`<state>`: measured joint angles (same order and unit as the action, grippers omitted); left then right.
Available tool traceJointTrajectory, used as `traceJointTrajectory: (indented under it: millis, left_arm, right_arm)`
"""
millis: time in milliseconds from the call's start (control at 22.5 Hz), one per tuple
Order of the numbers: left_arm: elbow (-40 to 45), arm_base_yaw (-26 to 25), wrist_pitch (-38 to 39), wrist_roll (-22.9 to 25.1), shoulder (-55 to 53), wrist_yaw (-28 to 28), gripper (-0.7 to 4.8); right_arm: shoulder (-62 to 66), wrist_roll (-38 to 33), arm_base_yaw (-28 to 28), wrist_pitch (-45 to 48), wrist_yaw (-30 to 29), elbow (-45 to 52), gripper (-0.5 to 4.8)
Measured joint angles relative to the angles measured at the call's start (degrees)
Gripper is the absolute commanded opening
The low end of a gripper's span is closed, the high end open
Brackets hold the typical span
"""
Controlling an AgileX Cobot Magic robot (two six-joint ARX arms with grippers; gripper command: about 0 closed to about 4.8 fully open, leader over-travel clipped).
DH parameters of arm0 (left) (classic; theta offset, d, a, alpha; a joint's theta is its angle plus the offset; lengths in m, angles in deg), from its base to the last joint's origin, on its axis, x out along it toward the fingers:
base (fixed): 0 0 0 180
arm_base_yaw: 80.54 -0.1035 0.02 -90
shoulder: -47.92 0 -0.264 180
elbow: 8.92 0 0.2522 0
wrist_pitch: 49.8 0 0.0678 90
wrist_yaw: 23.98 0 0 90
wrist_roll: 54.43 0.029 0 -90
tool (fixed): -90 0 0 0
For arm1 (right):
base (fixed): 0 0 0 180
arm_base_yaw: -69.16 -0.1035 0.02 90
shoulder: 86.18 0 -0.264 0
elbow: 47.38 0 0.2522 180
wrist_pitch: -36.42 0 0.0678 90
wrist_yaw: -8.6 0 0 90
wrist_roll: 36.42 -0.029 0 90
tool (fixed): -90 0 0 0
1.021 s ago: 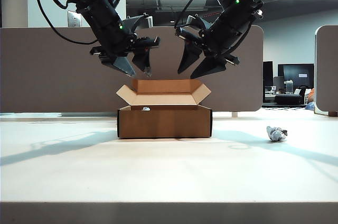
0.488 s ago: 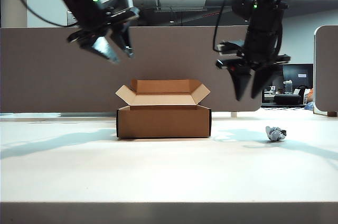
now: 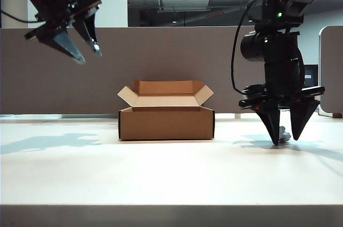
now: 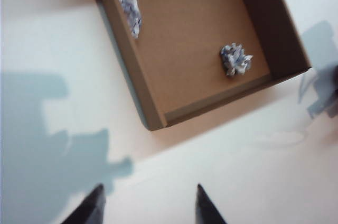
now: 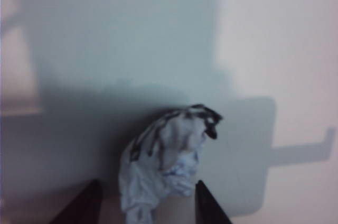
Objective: Pick up all the paper balls on the table and put them in the paper box.
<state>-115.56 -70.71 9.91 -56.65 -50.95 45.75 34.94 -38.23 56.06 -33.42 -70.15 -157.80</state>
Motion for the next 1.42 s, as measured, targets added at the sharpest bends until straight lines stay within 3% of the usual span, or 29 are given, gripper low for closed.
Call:
traceJointTrajectory:
  millis: [399,488,577,799,976,1154,1243,1331,1376,1420]
  left_arm:
    - [0.0,-0.1,-0.5,0.0,0.5,-0.1,2.1]
    - [0.0,-0.1,-0.5,0.0,0.5,-0.1,2.1]
    - [0.0,-0.1,-0.5,0.0,0.5,-0.1,2.1]
    - [0.0,-0.1,-0.5,0.0,0.5,-0.1,2.1]
    - [0.0,-0.1,-0.5,0.0,0.5,-0.1,2.1]
    - [0.0,-0.1,-1.5,0.0,0.5,-0.1,2.1]
    - [0.0,0.0,-1.9,0.0,0.5,-0.1,2.1]
    - [0.0,0.0,-2.0,0.0,0.5,-0.1,2.1]
    - [0.0,0.0,-2.0,0.0,0.5,-0.1,2.1]
    - [0.0,0.0,-2.0,0.0,0.5,-0.1,2.1]
  right_arm:
    - [0.9,-0.1,0.0,2.5,-0.8,-0.5,1.97]
    - [1.0,-0.2,0.4,3.9,-0.9,-0.5,0.75]
    - [1.2,-0.1,0.9,4.9,-1.0,-0.5,0.43]
    - [1.2,0.2,3.3,5.6,-1.9,-0.5,0.29]
    - [1.7,0.3,5.4,4.5,-8.0,-2.0,0.29]
    - [1.2,0.3,5.1,4.5,-22.2,-11.0,0.3]
    - [0.3,-0.8,2.4,8.4,-32.8,-17.7,0.3]
    - [0.3,-2.8,0.0,12.9,-36.5,-18.7,0.32]
    - [0.6,-4.2,-1.7,15.8,-37.7,-18.6,0.67]
    - [1.0,-5.1,-2.6,17.6,-37.9,-18.6,1.8]
